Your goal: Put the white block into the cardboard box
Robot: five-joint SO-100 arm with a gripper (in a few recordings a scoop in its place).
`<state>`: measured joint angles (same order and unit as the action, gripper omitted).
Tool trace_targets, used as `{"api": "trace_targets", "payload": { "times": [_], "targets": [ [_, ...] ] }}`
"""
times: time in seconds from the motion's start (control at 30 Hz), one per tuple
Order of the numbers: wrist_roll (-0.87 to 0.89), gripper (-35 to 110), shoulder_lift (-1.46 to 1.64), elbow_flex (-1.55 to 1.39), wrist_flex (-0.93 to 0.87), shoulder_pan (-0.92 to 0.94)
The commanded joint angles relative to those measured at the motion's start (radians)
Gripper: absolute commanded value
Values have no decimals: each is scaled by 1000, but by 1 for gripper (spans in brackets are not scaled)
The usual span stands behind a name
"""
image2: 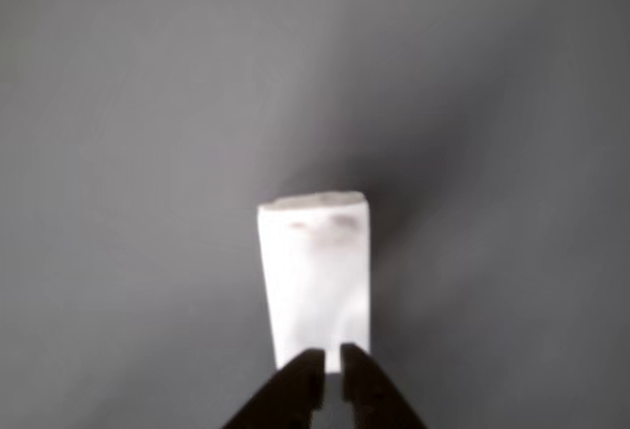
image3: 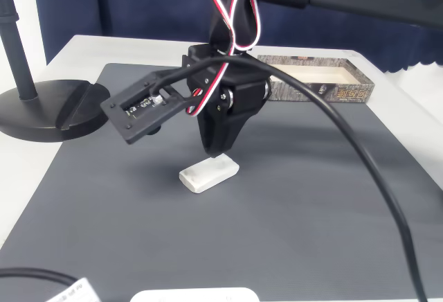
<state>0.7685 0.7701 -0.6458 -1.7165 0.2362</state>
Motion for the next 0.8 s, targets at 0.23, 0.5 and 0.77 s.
{"api": "trace_targets", "payload": {
  "times": [0.23,0.5,0.77],
  "targets": [
    [64,-1,57,15,38,15],
    [97,7,72,6,41,29],
    [179,15,78,8,66,25]
  ]
}}
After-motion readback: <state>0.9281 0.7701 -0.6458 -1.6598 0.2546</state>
